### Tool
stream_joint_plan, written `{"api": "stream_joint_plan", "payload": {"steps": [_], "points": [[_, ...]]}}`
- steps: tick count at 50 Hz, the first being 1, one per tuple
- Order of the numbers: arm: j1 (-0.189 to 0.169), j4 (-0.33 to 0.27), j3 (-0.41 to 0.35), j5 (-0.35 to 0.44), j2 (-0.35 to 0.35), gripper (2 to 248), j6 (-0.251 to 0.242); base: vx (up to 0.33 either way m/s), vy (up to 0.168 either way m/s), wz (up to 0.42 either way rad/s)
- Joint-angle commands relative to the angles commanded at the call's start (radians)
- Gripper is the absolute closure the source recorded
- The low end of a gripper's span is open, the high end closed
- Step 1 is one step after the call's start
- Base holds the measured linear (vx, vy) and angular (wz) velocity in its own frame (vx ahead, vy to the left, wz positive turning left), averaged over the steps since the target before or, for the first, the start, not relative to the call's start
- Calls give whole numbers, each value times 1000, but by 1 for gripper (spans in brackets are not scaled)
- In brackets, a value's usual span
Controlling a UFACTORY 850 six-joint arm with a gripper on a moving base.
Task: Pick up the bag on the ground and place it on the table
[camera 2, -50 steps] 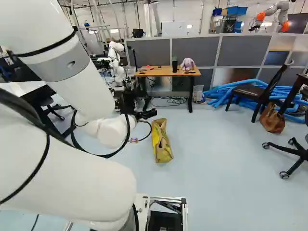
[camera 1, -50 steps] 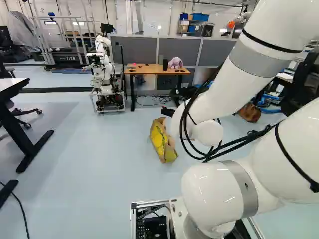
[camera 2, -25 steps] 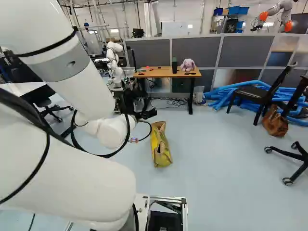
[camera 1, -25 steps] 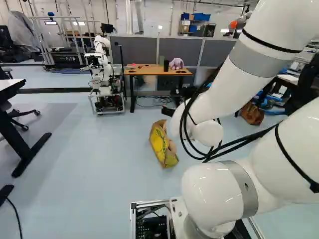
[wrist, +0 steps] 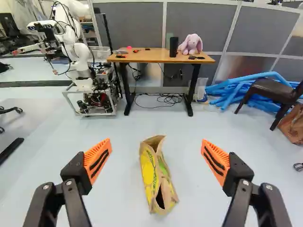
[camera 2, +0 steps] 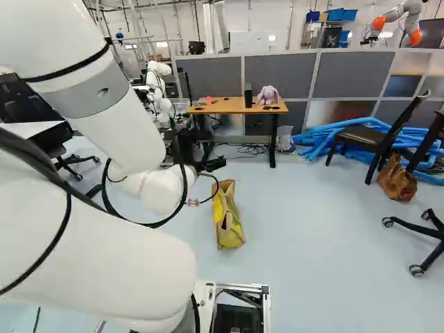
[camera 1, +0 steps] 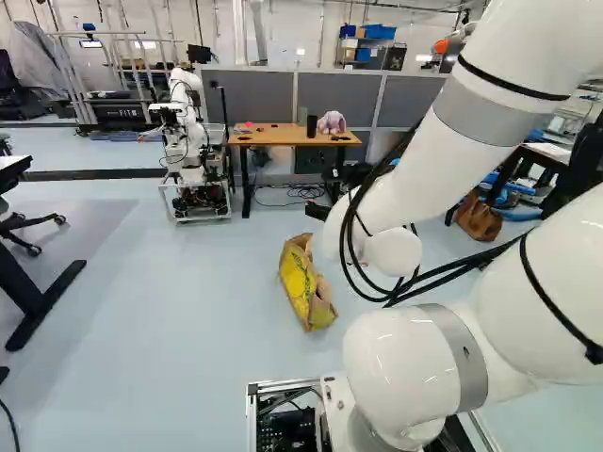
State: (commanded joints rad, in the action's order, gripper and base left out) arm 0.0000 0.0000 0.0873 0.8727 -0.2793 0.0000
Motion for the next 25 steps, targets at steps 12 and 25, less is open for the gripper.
{"api": "stream_joint_plan", "payload": {"steps": [12, 25], "points": [[0, 0, 0, 0, 0, 3, 0, 242, 2, -18], [0, 0, 0, 0, 0, 3, 0, 222, -1, -18]]}}
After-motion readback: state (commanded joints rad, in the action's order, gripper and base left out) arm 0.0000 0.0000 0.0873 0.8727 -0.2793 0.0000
